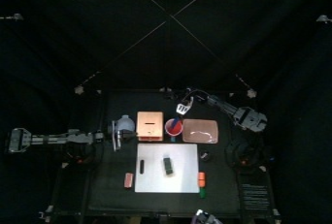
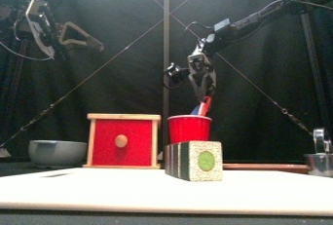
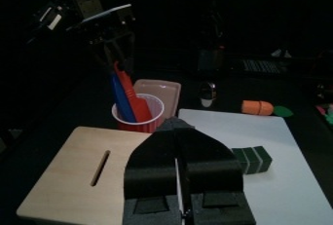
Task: Place sushi on board then cut the sushi with the knife then place the pieces on the plate
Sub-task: Pick knife at handle with right hand
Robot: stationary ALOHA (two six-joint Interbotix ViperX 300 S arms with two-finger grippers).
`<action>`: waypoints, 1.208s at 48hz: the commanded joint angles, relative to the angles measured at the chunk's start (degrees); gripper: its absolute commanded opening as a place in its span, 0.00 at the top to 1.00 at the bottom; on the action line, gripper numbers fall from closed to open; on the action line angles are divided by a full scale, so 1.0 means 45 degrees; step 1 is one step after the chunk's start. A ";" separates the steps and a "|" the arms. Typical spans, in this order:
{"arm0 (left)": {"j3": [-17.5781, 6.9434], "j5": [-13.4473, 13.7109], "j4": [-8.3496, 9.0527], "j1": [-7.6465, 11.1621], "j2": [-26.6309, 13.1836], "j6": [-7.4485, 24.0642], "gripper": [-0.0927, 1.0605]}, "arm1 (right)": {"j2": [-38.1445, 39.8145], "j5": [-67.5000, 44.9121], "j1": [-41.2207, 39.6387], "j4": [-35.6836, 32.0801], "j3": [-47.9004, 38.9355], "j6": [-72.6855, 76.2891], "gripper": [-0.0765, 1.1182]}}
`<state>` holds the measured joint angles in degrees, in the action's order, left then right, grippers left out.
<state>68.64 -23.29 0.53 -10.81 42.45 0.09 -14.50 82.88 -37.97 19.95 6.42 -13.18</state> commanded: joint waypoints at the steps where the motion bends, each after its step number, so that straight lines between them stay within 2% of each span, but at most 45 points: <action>1: -0.0137 -0.0117 0.0000 -0.0059 -0.0020 0.0000 0.92 | 0.0332 0.0156 0.0059 0.0020 0.0273 -0.0039 0.21; 23: -0.0117 -0.0117 0.0000 -0.0059 -0.0020 0.0000 0.92 | 0.0254 0.0469 0.0801 0.0039 0.0234 0.0137 0.21; 58: -0.0039 -0.0117 0.0020 -0.0078 -0.0020 -0.0020 0.92 | 0.0039 0.0527 0.0957 -0.0410 0.0078 0.0234 0.21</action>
<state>69.26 -23.29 0.53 -10.90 42.45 0.09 -15.64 85.17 -33.84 18.28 5.98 -12.13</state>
